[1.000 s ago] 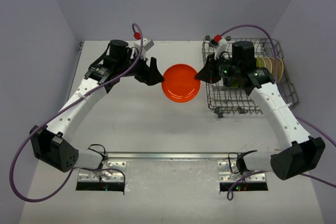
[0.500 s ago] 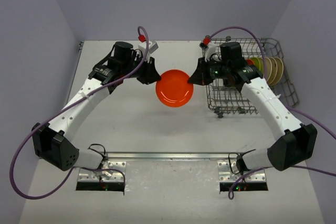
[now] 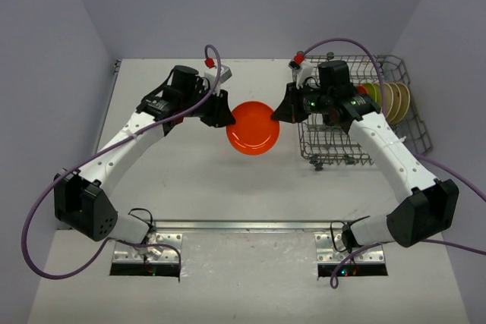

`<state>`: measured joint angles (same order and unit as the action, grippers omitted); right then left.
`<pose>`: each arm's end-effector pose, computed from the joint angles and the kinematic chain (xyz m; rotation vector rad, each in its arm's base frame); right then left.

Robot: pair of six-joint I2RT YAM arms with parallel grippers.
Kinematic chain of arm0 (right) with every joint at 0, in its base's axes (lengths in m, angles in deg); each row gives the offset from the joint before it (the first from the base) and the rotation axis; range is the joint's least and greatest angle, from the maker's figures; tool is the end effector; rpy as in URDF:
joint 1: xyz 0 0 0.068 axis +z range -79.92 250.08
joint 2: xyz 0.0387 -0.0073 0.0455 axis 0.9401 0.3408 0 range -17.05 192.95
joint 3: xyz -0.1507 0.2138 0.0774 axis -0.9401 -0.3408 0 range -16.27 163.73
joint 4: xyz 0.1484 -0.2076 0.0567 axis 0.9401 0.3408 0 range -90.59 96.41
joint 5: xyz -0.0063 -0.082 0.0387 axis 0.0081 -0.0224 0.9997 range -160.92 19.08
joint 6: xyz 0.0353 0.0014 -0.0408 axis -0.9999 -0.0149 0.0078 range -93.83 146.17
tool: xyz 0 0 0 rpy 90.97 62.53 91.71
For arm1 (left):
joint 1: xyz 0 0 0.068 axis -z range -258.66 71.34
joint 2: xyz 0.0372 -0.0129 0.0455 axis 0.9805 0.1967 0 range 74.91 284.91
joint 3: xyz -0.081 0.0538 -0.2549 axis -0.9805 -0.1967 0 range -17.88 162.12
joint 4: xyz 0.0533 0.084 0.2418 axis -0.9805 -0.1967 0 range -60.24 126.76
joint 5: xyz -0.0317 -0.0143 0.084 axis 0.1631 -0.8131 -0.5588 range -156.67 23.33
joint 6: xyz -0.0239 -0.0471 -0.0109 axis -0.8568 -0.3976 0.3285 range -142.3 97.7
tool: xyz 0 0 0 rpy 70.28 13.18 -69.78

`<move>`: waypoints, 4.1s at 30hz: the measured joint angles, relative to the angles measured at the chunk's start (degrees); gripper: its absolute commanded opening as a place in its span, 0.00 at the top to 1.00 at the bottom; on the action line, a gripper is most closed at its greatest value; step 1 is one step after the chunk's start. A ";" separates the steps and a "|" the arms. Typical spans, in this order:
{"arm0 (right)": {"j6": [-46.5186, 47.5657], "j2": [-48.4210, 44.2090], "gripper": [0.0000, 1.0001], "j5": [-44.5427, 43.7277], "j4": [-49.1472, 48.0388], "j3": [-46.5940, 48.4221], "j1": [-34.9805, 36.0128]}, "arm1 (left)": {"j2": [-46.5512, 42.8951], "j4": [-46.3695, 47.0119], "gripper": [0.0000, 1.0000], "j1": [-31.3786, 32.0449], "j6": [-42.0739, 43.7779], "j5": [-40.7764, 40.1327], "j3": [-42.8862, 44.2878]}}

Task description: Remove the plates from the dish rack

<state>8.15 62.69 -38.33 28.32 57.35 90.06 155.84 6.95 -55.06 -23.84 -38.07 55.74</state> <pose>0.2831 0.1233 0.3471 -0.3753 2.2125 0.9891 0.2799 -0.1409 0.3390 0.7017 2.1280 -0.7935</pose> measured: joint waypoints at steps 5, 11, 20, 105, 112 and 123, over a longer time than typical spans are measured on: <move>0.40 0.00 0.83 -0.52 0.12 0.00 -0.03 | -0.02 0.26 1.00 -0.06 -0.65 2.44 -0.32; -0.03 -0.13 0.05 -2.46 -0.46 0.00 -0.13 | 0.32 -1.07 1.00 -0.69 0.11 3.43 -0.50; 1.60 -3.44 0.01 -10.31 -1.01 -1.21 -0.83 | 15.89 -7.29 1.00 -23.91 1.22 4.37 11.07; 16.50 17.77 0.61 -44.02 -4.80 2.15 -15.80 | 3.22 -0.04 0.33 -15.37 7.12 -35.65 8.14; 16.30 19.21 0.61 -46.09 -6.55 2.63 -16.09 | 2.84 0.63 0.33 -15.31 7.12 -36.39 6.88; 16.58 19.18 0.61 -46.69 -7.06 4.26 -16.27 | 2.86 0.76 0.32 -15.31 6.72 -35.23 6.41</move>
<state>24.73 81.88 -85.02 21.26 61.61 73.80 158.70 7.71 -70.36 -17.11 -73.30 62.15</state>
